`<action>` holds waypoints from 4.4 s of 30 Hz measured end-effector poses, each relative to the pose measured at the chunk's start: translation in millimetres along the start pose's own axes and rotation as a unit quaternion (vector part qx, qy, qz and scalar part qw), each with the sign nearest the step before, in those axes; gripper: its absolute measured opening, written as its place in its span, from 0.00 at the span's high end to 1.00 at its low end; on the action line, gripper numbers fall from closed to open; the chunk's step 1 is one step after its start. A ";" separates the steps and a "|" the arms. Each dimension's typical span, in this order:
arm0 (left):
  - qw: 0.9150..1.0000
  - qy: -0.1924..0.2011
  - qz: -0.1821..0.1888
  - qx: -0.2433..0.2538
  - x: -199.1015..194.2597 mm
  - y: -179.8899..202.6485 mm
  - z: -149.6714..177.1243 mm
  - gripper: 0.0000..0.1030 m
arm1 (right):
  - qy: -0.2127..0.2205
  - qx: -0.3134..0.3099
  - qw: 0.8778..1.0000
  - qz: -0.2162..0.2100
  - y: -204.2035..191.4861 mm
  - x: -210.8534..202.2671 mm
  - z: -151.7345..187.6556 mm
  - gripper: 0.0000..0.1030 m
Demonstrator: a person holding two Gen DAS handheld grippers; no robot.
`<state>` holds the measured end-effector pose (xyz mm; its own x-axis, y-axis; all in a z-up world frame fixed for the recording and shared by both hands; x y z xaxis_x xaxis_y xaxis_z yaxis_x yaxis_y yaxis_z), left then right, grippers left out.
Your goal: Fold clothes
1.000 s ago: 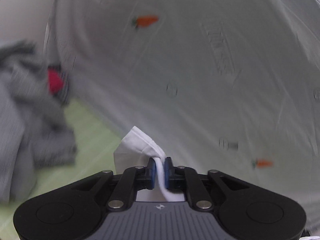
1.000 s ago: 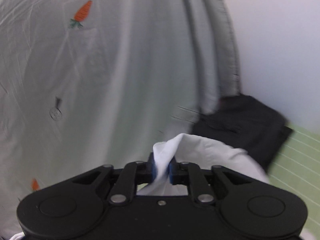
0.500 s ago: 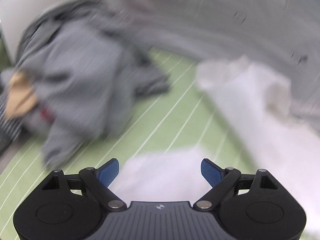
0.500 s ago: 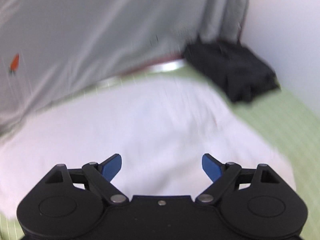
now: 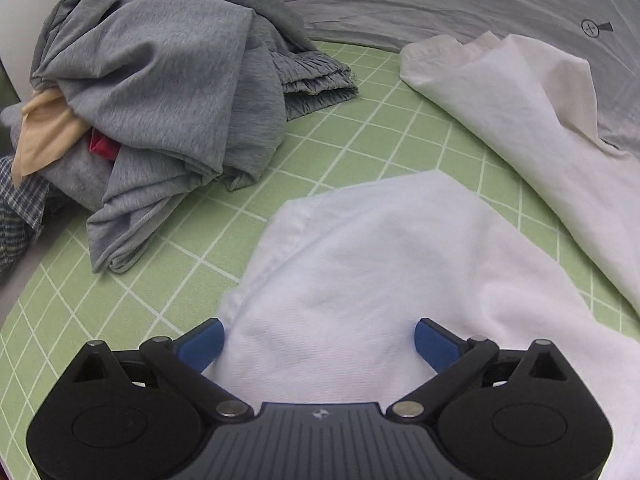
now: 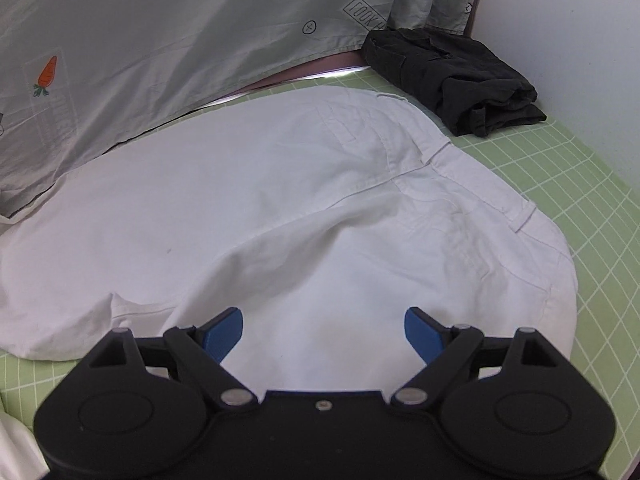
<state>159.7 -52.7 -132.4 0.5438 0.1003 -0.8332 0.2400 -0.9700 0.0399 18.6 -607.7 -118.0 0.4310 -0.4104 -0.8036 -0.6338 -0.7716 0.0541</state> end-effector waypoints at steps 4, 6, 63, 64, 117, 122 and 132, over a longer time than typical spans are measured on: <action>1.000 0.012 -0.014 -0.025 -13.8 -21.5 5.6 0.64 | 0.000 -0.007 1.000 -0.001 -4.0 -13.4 11.5 0.14; 0.999 0.016 -0.022 -0.036 -21.8 -34.9 8.9 0.78 | -0.004 -0.009 1.000 -0.003 -5.2 -19.9 19.8 0.14; 0.995 -0.048 0.067 0.047 -154.0 261.1 177.0 0.16 | -0.068 -0.100 0.990 -0.073 148.9 109.2 -53.9 0.43; 0.995 -0.048 0.068 0.048 -153.9 264.8 177.4 0.16 | -0.055 -0.108 0.990 -0.075 150.8 107.1 -50.9 0.58; 0.989 0.012 0.145 0.017 72.6 25.7 -169.1 0.13 | -0.031 -0.012 0.989 0.147 -93.4 66.4 -23.1 0.00; 0.988 0.007 0.153 -0.006 116.6 43.4 -199.1 0.13 | -0.029 -0.012 0.988 0.152 -96.6 66.8 -21.8 0.00; 0.985 0.022 0.167 -0.035 130.5 42.2 -211.2 0.95 | -0.019 -0.022 0.982 0.187 -110.1 63.2 -19.2 0.00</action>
<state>410.7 -33.7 -123.0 0.6349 -0.2108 -0.7433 0.0955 -0.9333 0.3462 128.0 -558.0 -163.4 0.1480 -0.6517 -0.7439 -0.7149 -0.5902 0.3749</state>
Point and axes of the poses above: each gripper's, at about its wrist camera, not at the fingertips, and x roughly the way its jaws point, y to its right, z to its underside, the point moved 1 cm from there along x, roughly the way its jaws point, and after that the axes turned 7 degrees about z, right-handed, at the moved point
